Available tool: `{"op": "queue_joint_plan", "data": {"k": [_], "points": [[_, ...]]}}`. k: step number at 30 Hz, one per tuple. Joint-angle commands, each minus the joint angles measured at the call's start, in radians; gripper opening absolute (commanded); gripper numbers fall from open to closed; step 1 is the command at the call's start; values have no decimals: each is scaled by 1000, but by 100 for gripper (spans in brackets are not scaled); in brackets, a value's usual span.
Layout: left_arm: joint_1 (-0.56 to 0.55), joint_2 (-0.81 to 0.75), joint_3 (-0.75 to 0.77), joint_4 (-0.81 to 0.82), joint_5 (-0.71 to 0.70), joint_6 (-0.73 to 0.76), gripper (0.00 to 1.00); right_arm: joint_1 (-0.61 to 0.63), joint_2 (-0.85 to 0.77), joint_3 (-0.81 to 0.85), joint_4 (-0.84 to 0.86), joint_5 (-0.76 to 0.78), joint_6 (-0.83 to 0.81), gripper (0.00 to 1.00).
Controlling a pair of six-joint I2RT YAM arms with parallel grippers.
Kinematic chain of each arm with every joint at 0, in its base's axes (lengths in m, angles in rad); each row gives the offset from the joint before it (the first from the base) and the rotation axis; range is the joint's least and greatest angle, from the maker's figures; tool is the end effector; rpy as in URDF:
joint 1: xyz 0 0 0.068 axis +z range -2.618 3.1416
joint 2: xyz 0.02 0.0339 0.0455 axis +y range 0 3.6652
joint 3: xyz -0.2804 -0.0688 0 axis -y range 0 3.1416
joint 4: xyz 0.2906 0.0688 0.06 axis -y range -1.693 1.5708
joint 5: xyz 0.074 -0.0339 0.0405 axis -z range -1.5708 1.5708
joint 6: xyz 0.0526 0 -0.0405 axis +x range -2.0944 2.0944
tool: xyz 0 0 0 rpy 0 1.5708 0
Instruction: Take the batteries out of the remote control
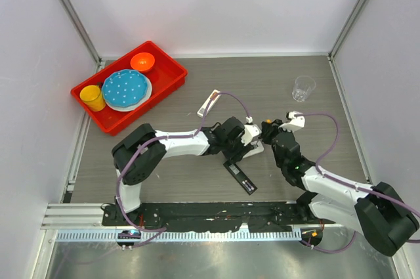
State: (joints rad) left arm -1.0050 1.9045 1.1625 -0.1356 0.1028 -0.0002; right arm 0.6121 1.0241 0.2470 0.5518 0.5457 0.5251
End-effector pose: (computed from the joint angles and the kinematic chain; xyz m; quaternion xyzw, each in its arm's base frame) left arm 0.2352 -0.3805 0.1291 0.4676 0.8148 -0.2058 0.2740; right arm 0.2117 0.1152 0.1655 0.1350 0.7598 0.1455 0.6191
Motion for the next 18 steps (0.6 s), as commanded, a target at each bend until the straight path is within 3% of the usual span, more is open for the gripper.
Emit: {"op": "queue_joint_plan", "data": {"k": [1,6,18], "points": [[-15,-18,-14,13,61,-35,0,21,-96,-11,99,-125,180,1],[-15,-19,-12,16,60,-38,0,21,-177,-11,62,-112,182,1],[-15,-31,-24,24,31,-43,0,21,-125,11,43,-101,148,1]]}}
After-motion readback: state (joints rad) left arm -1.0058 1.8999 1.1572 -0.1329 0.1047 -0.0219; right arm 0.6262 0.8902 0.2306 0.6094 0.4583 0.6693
